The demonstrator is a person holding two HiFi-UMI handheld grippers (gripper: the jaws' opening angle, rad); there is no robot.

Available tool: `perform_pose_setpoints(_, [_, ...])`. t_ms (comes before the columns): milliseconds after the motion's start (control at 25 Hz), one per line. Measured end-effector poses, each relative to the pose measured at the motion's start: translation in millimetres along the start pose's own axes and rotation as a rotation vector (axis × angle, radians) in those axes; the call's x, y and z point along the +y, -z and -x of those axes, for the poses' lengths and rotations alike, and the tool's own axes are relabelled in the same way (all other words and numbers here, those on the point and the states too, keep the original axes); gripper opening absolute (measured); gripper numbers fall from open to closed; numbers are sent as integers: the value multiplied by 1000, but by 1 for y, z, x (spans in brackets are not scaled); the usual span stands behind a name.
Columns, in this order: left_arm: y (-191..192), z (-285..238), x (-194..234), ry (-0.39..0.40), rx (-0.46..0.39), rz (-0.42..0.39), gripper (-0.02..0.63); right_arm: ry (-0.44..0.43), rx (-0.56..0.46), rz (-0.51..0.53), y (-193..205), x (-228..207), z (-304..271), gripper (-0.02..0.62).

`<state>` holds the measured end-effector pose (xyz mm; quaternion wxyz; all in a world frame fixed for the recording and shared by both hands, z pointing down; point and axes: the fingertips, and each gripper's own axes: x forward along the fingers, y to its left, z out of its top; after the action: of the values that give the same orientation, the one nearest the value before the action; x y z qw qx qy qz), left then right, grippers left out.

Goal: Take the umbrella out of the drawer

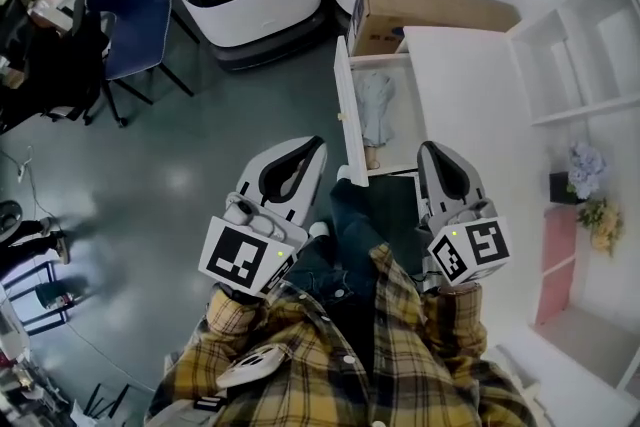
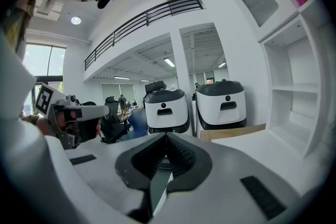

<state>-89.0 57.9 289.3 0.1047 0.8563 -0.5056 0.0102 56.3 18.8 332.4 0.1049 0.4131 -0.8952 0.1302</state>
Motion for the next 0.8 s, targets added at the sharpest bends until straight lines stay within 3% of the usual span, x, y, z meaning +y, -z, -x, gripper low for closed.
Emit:
perform_pose_setpoints(440, [-43, -109, 25, -10, -24, -34, 21, -67, -19, 12, -52, -72, -70, 17])
perform_pose_setpoints(800, [-47, -152, 30, -11, 16, -41, 21, -124, 10, -7, -54, -95, -100, 17])
